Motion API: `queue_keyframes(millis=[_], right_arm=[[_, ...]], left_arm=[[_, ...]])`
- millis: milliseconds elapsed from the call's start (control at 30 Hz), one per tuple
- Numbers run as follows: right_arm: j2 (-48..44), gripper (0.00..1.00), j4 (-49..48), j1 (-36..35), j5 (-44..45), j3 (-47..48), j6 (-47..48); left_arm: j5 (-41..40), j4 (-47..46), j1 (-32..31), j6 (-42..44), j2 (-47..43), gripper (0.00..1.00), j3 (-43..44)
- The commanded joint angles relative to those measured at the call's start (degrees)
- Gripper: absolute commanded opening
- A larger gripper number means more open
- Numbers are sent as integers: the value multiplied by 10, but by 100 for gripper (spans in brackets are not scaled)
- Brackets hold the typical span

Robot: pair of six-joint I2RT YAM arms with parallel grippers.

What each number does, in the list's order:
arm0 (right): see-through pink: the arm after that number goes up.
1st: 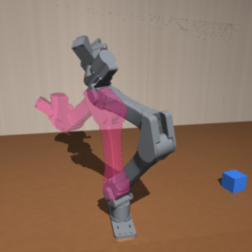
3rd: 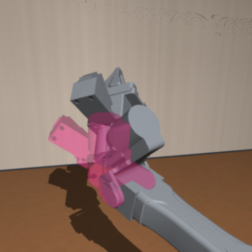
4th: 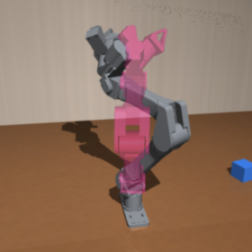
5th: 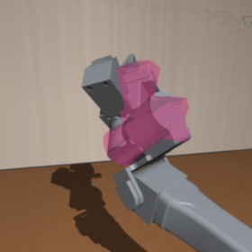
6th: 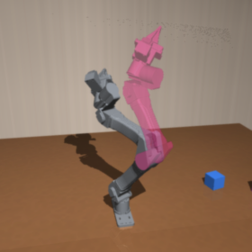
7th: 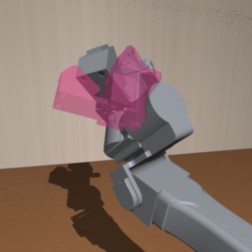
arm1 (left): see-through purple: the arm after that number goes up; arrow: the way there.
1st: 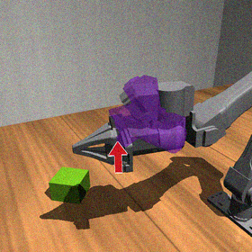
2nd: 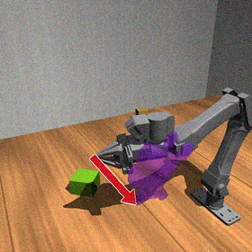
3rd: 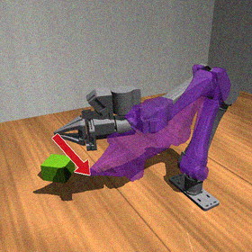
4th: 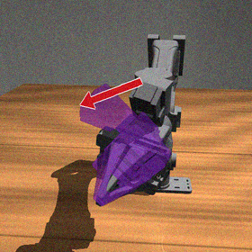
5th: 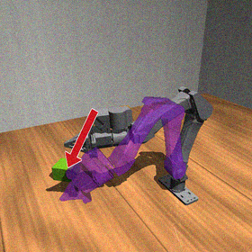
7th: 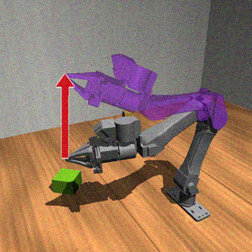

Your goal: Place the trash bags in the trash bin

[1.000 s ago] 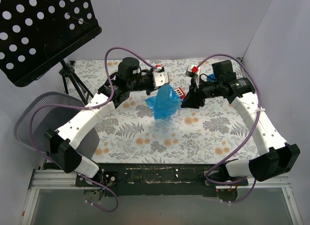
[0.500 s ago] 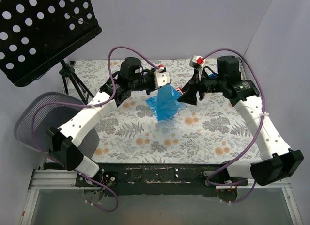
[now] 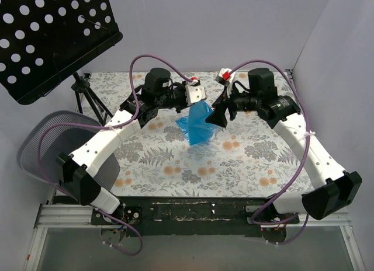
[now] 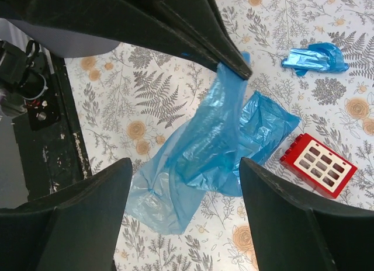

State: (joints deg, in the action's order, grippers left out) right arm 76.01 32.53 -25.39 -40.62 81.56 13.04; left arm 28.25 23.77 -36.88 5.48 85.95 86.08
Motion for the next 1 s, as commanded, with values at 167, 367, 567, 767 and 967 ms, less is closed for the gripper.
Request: queue_keyframes(millis=[167, 367, 567, 767, 967], right_arm=[[7, 65, -32, -34, 132, 0, 18], [7, 40, -33, -34, 92, 3, 2], [6, 1, -48, -15, 22, -14, -31], [7, 1, -90, 44, -112, -39, -96], [5, 1, -133, 66, -164, -68, -139]], left_arm=[[-6, 7, 0, -8, -1, 0, 28], [-9, 7, 0, -4, -3, 0, 22], [-34, -16, 0, -19, -7, 0, 11], [-150, -126, 6, -94, -67, 63, -57], [-80, -132, 16, -167, -147, 43, -95]])
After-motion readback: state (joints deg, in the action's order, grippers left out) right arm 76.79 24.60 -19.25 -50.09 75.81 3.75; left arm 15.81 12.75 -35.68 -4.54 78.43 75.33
